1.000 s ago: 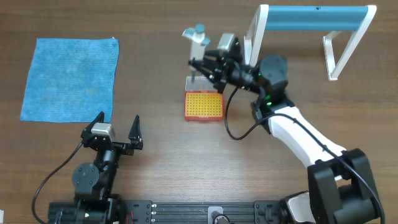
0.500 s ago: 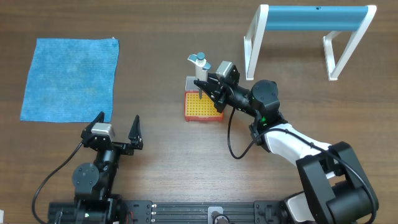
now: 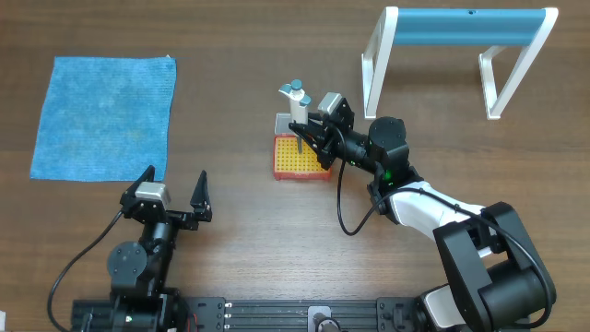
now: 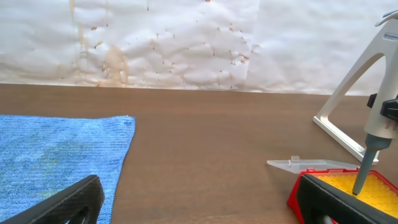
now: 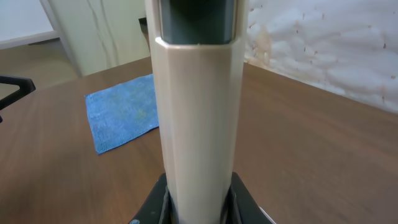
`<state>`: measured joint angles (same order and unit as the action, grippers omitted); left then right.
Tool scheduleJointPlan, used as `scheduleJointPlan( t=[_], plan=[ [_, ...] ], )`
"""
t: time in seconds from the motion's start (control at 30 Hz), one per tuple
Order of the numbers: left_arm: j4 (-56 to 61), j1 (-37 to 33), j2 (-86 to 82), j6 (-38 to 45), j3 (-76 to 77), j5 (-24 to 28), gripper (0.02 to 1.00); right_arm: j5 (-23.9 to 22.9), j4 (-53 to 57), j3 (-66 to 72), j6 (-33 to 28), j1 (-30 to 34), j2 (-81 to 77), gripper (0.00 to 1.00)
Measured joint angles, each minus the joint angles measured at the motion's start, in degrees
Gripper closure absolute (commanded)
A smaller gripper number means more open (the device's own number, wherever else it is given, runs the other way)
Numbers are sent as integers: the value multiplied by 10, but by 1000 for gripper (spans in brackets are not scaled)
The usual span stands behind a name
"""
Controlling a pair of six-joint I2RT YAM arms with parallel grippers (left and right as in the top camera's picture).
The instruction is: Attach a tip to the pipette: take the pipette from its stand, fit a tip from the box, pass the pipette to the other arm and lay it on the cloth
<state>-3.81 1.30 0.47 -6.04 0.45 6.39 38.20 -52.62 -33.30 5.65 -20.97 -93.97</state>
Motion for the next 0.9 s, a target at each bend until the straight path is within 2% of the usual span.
scheduleJointPlan(
  t=[0.43,0.9],
  plan=[
    [0,0,0,0,0,0,23,0,-14,12,-27,-2,1,923],
    [0,0,0,0,0,0,20,0,-43,23,-30,-4,1,923]
  ],
)
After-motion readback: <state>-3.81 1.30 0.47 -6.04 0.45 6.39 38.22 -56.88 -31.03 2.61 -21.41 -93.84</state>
